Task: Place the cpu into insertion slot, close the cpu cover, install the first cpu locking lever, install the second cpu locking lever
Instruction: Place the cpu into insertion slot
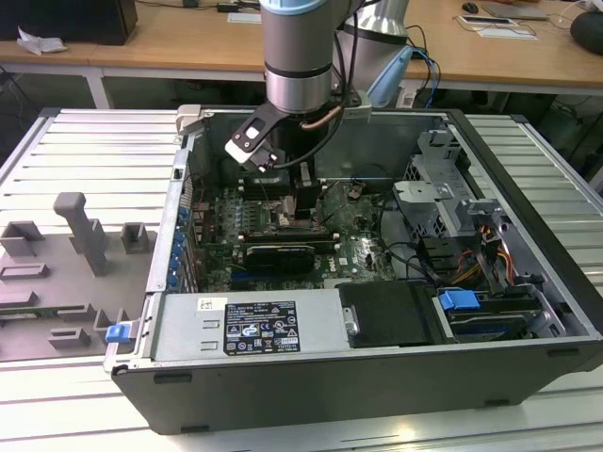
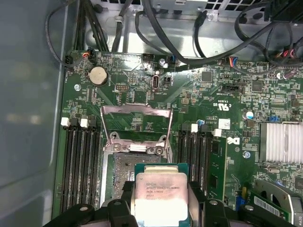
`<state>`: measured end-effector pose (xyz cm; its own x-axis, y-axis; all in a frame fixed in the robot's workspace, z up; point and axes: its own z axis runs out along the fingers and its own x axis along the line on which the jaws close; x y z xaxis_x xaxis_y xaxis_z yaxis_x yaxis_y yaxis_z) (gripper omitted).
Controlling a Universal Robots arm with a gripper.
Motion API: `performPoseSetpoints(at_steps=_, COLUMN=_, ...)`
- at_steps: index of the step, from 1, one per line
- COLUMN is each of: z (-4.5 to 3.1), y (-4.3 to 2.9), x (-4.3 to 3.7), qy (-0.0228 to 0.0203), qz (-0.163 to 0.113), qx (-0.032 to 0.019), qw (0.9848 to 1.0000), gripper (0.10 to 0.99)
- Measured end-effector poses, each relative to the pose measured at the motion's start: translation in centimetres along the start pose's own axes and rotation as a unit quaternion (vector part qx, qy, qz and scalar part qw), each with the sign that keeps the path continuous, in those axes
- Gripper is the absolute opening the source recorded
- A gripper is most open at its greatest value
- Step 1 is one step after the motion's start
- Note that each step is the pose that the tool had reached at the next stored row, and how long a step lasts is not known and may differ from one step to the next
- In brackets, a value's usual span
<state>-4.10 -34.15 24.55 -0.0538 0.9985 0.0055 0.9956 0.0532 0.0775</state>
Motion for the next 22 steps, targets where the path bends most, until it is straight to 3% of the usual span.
performPoseSetpoints(at_steps=22, z=0.62, y=-0.40, x=0.02, qy=-0.0008, qz=0.009, qx=-0.0030, qw=1.0000, gripper=0.533)
